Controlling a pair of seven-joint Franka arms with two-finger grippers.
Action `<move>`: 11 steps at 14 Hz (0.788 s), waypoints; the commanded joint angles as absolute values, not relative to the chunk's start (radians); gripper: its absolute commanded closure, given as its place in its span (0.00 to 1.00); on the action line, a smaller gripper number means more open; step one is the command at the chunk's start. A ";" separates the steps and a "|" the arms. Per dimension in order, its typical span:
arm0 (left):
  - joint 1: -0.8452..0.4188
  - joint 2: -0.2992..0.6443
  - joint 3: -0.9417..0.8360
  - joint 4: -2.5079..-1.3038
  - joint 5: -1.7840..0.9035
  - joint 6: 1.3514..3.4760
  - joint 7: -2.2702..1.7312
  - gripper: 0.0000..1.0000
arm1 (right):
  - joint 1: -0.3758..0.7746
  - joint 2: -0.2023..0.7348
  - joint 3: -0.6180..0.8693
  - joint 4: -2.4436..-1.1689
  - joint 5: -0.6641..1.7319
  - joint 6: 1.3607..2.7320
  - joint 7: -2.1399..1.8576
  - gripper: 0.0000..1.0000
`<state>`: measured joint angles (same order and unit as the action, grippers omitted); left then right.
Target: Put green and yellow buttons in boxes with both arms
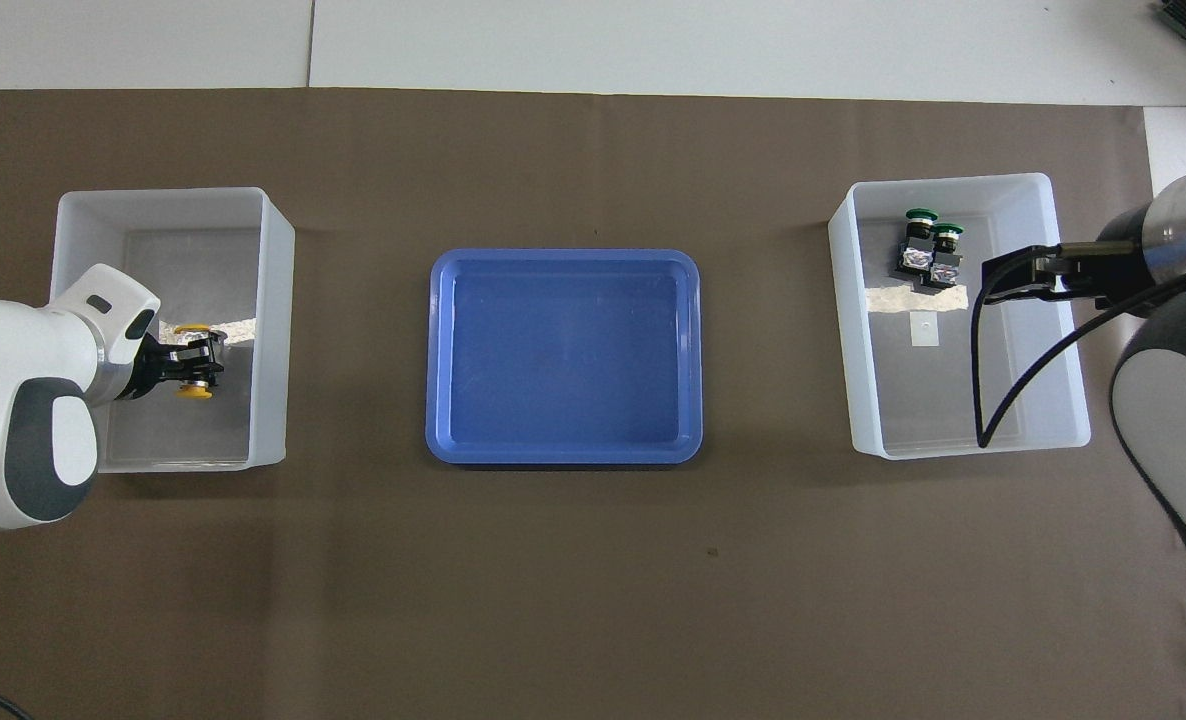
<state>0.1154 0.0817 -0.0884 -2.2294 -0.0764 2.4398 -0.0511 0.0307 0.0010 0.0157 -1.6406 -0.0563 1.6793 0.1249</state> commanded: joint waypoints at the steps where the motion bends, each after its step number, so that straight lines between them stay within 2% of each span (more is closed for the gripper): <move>1: 0.114 0.077 -0.087 -2.160 -0.091 2.393 -0.029 0.00 | 0.011 -0.003 0.021 -1.638 -0.051 1.664 0.091 0.00; 5: 0.110 0.095 -0.090 -1.904 -0.077 2.096 0.000 0.00 | 0.015 -0.017 0.021 -1.667 -0.049 1.670 0.100 0.00; 11: 0.080 0.069 -0.101 -1.747 0.021 1.853 0.081 0.00 | 0.018 -0.023 0.021 -1.684 -0.049 1.684 0.107 0.00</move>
